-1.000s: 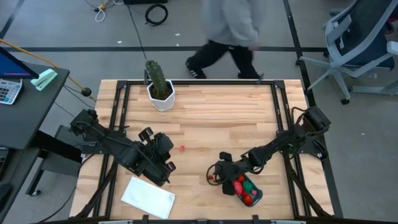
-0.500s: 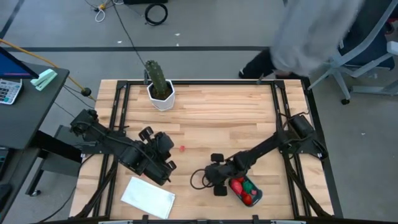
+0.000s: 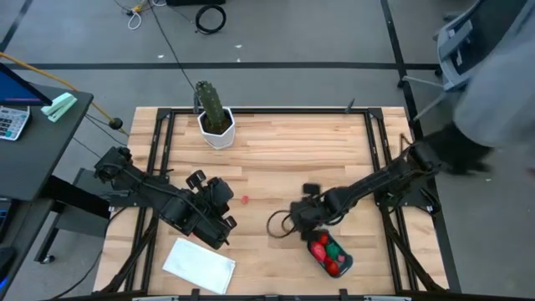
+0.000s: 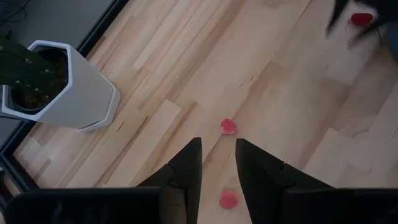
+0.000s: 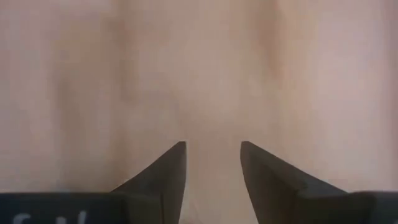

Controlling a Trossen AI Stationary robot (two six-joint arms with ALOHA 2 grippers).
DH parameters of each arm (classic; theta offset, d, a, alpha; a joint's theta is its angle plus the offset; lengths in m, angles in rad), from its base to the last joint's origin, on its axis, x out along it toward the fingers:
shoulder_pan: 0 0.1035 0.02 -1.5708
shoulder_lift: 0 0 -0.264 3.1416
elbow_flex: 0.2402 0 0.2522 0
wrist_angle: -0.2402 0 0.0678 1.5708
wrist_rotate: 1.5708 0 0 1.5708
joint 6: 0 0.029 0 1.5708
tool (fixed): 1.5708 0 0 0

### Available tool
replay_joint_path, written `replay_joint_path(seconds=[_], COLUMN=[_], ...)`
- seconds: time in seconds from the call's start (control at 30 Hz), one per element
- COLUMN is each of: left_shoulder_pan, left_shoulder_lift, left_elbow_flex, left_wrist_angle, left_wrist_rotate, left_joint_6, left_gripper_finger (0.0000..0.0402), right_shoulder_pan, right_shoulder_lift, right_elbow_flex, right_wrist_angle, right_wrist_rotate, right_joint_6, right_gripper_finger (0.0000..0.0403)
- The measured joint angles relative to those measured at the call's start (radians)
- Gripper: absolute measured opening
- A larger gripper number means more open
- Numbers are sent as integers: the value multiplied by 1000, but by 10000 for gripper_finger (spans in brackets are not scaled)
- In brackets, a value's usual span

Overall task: Pick and placing Produce into tupperware
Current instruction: Adjust the bin to the right

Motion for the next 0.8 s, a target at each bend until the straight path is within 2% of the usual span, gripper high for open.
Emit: replay_joint_path(seconds=[0.13,0.23,0.37,0.57,0.8], left_shoulder_pan=[0,0,0,0,0], left_shoulder_lift=[0,0,0,0,0], left_elbow_flex=[0,0,0,0,0], left_wrist_angle=[0,0,0,0,0], left_wrist_rotate=[0,0,0,0,0], left_joint_6=[0,0,0,0,1], left_gripper_finger=[105,105,101,100,96], right_shoulder_pan=[-14,1,25,25,25], right_shoulder_lift=[-82,-153,-245,-293,-296], right_elbow_flex=[-1,-16,-88,-280,-316], right_wrist_angle=[-258,-341,-266,-15,-6], right_wrist_rotate=[0,-7,-41,-160,-182], right_joint_6=[150,156,109,109,36], right_gripper_finger=[160,158,157,157,153])
